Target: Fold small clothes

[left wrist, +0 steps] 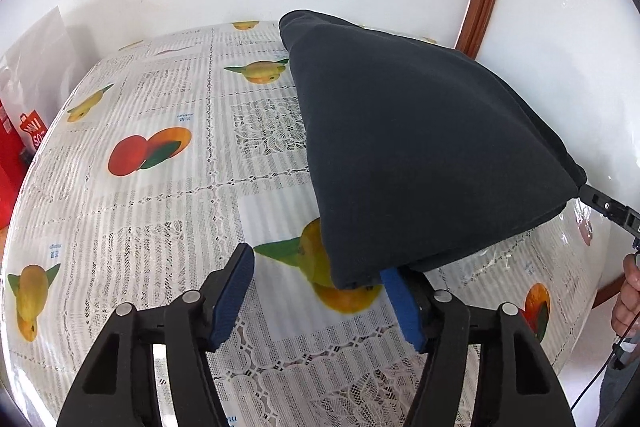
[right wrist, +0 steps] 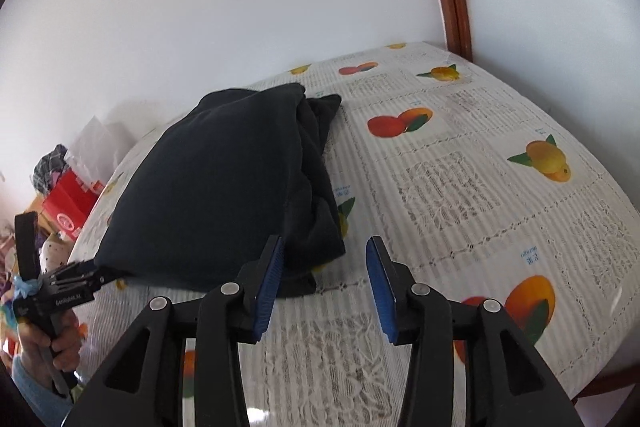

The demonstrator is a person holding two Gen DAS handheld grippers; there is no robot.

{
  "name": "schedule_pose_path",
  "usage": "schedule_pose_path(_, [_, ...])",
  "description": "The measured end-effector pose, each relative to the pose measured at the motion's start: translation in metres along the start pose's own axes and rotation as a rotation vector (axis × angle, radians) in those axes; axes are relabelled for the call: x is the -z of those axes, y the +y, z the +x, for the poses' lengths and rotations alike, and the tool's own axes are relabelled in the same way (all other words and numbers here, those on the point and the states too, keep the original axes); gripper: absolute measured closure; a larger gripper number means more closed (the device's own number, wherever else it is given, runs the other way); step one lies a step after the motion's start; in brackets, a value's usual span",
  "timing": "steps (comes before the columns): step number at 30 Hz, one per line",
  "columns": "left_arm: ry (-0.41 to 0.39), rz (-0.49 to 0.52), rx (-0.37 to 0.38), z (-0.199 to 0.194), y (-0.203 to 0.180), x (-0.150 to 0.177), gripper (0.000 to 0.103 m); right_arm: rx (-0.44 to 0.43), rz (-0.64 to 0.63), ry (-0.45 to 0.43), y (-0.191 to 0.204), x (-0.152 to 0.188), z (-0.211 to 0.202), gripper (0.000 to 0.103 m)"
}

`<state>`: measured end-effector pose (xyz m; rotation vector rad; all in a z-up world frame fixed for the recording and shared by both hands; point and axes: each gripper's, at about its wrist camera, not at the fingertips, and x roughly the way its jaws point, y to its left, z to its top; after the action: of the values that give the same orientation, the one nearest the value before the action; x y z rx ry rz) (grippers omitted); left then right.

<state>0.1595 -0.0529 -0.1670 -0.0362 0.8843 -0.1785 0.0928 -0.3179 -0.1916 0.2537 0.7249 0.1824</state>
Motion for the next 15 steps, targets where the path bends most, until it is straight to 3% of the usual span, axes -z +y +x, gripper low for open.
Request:
schedule_pose_path(5, [0.014, -0.019, 0.055, 0.001, -0.007, -0.005, 0.084, 0.005, -0.041, 0.051, 0.015, 0.008, 0.021, 0.061])
schedule_pose_path(7, [0.005, -0.017, 0.027, 0.000, -0.010, -0.006, 0.087, 0.016, -0.008, 0.047, 0.018, 0.006, 0.034, 0.063])
schedule_pose_path(8, [0.002, -0.019, 0.022, -0.001, -0.009, -0.006, 0.090, 0.005, 0.000, 0.049, 0.019, 0.004, 0.039, 0.079])
schedule_pose_path(9, [-0.001, -0.021, 0.016, -0.002, -0.008, -0.005, 0.090, -0.016, 0.007, 0.048, 0.021, 0.001, 0.044, 0.089])
schedule_pose_path(15, [0.011, -0.050, 0.009, -0.007, -0.003, 0.001, 0.090, 0.024, -0.004, 0.006, 0.030, -0.027, 0.072, 0.094])
